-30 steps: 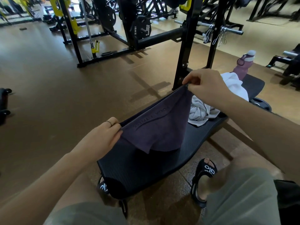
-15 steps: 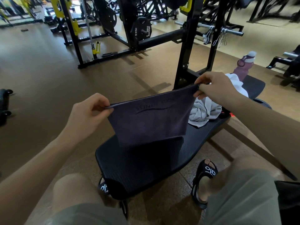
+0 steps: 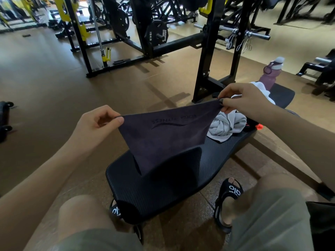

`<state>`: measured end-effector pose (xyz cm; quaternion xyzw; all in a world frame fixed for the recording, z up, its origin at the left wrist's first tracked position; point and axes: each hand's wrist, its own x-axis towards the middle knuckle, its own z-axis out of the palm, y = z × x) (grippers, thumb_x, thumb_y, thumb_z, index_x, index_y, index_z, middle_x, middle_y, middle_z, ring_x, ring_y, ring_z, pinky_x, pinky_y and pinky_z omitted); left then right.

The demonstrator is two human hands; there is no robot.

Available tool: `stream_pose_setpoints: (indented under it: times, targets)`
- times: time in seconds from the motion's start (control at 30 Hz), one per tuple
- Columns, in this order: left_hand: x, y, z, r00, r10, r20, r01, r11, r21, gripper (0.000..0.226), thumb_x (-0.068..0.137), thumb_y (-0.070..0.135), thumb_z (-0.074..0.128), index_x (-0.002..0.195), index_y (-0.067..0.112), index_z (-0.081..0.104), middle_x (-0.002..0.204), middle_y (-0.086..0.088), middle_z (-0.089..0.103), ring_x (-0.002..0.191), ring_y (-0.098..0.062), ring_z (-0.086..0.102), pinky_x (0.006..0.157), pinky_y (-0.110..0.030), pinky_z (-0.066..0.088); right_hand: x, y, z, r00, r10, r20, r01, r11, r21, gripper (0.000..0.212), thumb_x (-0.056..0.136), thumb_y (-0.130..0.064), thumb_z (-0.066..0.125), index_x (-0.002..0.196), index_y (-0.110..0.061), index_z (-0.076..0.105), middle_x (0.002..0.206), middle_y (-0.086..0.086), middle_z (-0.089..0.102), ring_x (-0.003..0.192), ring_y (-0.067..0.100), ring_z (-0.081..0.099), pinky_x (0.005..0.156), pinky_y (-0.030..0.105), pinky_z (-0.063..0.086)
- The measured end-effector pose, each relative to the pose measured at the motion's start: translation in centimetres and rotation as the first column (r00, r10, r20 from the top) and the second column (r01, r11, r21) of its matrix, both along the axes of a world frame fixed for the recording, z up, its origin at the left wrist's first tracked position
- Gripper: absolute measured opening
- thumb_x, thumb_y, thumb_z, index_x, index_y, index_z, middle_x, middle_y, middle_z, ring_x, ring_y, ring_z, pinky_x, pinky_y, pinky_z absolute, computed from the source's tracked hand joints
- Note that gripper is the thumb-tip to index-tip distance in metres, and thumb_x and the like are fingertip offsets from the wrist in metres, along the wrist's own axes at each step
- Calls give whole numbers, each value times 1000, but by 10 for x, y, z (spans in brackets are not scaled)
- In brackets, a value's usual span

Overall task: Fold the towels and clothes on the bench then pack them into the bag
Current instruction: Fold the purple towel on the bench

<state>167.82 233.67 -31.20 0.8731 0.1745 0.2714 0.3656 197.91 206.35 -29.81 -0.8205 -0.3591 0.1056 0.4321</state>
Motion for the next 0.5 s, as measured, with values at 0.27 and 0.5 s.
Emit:
stream_pose_setpoints:
  times: [0.27,0.5]
  targets:
    - [1,3,-3,999,37,3,-37,998,-55,20,86,6,76,80,22,68,96,5,73,87,-12,71,79,-22,58,0,-2,1,1000,-5,-24,6,1000,19,12,92,0,63,100,-6,69,87,14,73,78,28,74,77,33,63]
    - [4,1,-2,999,36,29,-35,999,-8,15,88,3,75,91,16,68,89,-3,70,84,-22,69,77,-31,55,1,0,2,1000,-8,-6,8,1000,17,12,92,2,62,99,-6,69,85,15,73,76,29,74,77,37,62]
